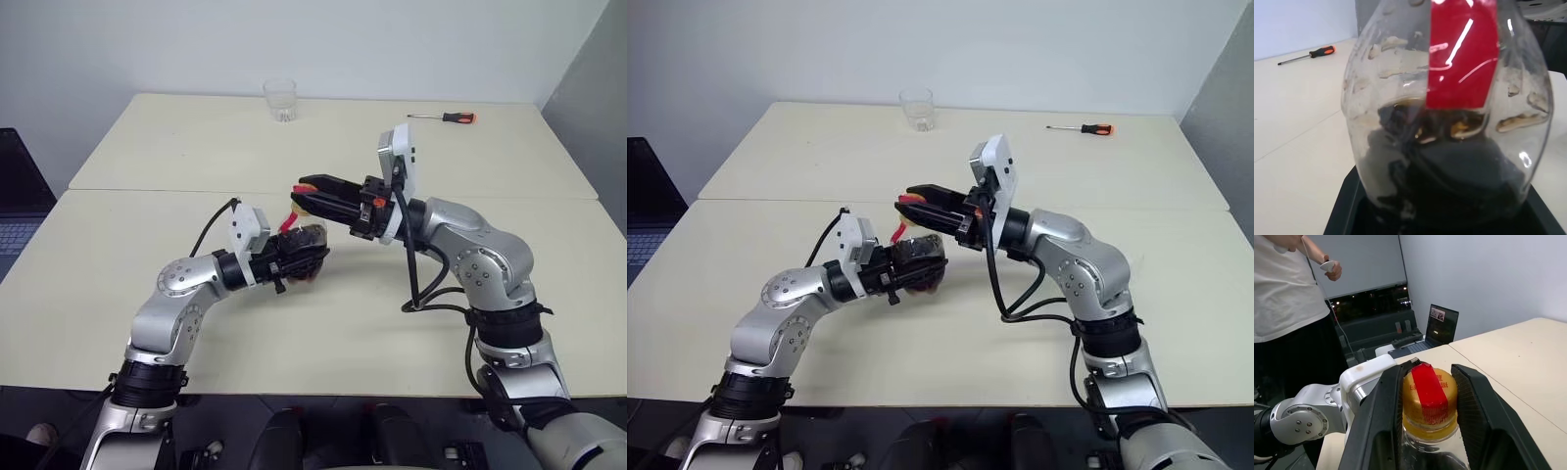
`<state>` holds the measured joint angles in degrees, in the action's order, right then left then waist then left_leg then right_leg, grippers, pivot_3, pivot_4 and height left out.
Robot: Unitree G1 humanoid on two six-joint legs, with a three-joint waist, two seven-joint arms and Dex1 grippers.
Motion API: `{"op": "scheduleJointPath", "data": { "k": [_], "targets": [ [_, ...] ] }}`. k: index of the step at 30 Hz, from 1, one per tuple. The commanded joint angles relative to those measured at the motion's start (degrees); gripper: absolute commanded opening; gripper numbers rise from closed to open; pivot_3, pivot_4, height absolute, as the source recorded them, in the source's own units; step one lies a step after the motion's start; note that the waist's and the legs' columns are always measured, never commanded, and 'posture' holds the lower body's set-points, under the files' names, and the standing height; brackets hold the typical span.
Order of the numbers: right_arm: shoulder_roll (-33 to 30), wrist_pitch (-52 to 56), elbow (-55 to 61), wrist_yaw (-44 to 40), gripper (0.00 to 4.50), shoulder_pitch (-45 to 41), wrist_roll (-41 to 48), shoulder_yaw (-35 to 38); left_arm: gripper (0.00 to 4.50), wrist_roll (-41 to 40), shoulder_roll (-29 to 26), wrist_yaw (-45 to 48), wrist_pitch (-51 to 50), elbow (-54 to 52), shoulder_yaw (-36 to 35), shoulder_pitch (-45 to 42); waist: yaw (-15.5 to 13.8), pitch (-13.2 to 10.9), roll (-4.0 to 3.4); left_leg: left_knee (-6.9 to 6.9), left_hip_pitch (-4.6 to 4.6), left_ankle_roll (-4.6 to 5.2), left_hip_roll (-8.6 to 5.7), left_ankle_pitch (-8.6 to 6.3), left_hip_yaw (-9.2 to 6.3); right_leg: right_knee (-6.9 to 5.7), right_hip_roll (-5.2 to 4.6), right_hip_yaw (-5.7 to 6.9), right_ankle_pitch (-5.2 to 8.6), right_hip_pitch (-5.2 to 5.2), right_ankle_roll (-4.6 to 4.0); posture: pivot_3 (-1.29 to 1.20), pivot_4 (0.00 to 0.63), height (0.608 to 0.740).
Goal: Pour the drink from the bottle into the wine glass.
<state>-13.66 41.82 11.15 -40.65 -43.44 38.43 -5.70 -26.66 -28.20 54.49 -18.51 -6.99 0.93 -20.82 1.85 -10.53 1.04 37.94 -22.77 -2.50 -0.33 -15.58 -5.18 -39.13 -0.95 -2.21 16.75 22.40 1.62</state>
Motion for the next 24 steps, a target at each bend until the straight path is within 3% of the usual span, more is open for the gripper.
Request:
{"op": "scheduleJointPath", "data": {
  "k": [1, 10, 24],
  "targets": [
    [-0.7, -1.14, 2.99, 1.0, 1.2, -2.23, 1.67, 4.12, 1.95, -0.57, -0.72, 0.58, 0.7, -2.42, -0.74, 0.98, 0.01, 0.0, 0.0, 0.0, 0.0, 0.0, 0.0, 0.0, 0.01, 0.01, 0.0, 0.0, 0.0, 0.0, 0.0, 0.0, 0.15, 0.74],
    [-4.09, -6.9, 3.07, -10.19, 1.2, -0.76, -0.35, -1.2, 1.95, -0.48, -0.27, 1.27, 0.68, -1.47, -0.44, -0.65, 0.0, 0.0, 0.0, 0.0, 0.0, 0.0, -0.01, 0.0, 0.03, 0.03, 0.0, -0.01, 0.0, 0.0, 0.0, 0.0, 0.15, 0.74],
    [-3.14, -12.81, -3.36, -22.47, 1.2, -4.18, -1.08, -3.37, 1.95, -1.28, -0.39, 2.05, -0.32, -4.8, 0.21, 1.89, 0.01, 0.0, 0.0, 0.0, 0.0, 0.0, 0.01, 0.0, 0.02, 0.03, 0.0, -0.01, 0.0, 0.0, 0.0, 0.0, 0.15, 0.74]
  ]
}}
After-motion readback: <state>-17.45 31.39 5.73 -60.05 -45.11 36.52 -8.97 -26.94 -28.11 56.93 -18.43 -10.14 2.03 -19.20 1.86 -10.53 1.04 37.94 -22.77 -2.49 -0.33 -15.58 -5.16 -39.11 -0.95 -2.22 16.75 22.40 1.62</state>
